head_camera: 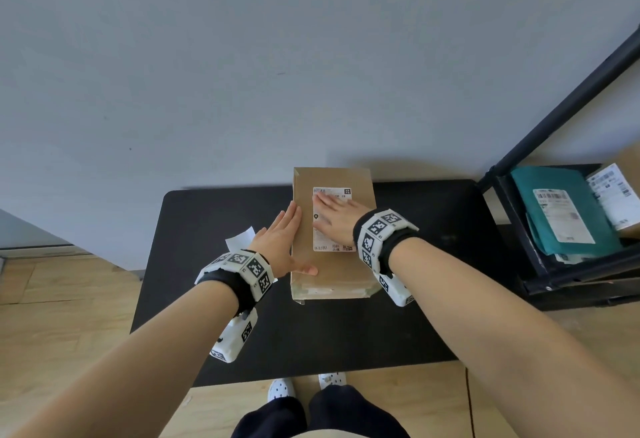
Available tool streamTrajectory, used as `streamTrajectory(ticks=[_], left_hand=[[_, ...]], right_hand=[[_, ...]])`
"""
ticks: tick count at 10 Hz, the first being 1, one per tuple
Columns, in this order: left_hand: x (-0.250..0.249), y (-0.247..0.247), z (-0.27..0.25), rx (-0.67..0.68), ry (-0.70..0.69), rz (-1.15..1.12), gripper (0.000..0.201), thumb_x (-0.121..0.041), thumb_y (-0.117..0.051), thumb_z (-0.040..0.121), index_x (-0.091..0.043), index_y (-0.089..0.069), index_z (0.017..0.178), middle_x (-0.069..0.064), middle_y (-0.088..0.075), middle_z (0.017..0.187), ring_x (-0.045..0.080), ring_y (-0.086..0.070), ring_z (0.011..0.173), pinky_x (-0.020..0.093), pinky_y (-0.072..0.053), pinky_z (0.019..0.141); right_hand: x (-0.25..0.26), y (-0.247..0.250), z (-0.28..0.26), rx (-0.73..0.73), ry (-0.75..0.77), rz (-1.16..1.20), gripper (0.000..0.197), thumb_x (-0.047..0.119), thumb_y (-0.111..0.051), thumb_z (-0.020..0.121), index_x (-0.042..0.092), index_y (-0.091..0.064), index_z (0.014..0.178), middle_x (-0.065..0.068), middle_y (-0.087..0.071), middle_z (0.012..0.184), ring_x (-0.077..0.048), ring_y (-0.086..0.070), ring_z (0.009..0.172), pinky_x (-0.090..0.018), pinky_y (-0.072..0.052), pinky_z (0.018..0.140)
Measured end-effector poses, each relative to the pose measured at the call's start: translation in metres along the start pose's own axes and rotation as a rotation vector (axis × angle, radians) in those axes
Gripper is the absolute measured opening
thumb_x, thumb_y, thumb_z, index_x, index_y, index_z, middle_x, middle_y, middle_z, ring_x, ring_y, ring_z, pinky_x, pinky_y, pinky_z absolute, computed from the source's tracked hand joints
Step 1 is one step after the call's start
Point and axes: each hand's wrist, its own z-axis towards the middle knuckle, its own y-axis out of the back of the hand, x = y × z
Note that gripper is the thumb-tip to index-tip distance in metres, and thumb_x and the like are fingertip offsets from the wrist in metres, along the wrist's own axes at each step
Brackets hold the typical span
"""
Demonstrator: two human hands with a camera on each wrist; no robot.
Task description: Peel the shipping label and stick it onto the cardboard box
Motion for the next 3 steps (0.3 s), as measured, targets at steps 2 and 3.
streamTrajectory(ticks=[2,3], left_hand=[[-0.002,-0.003,-0.007,0.015,0.024,0.034,0.112,-0.055,-0.066,0.077,-0.021,0.010,0.152,-0.007,0.016,0.160,0.016,0.003,0.150,0.043,-0.014,0.122],[-0.006,0.000,-0.016,-0.100,-0.008,0.063,0.081,-0.047,-0.054,0.090,-0.024,-0.008,0.152,-0.006,0.001,0.162,0.018,-0.011,0.149,0.039,-0.025,0.119]], right_hand=[[-0.036,0.005,-0.014,-0.020,-0.137,0.018,0.066,0.044,-0.021,0.100,0.015,0.009,0.151,0.002,0.013,0.161,-0.012,0.005,0.149,-0.037,-0.003,0.122],[-0.045,0.005,-0.032,-0.151,-0.130,0.060,0.060,0.043,-0.026,0.100,0.015,-0.014,0.152,0.000,-0.005,0.162,-0.019,-0.021,0.146,-0.039,-0.023,0.118]])
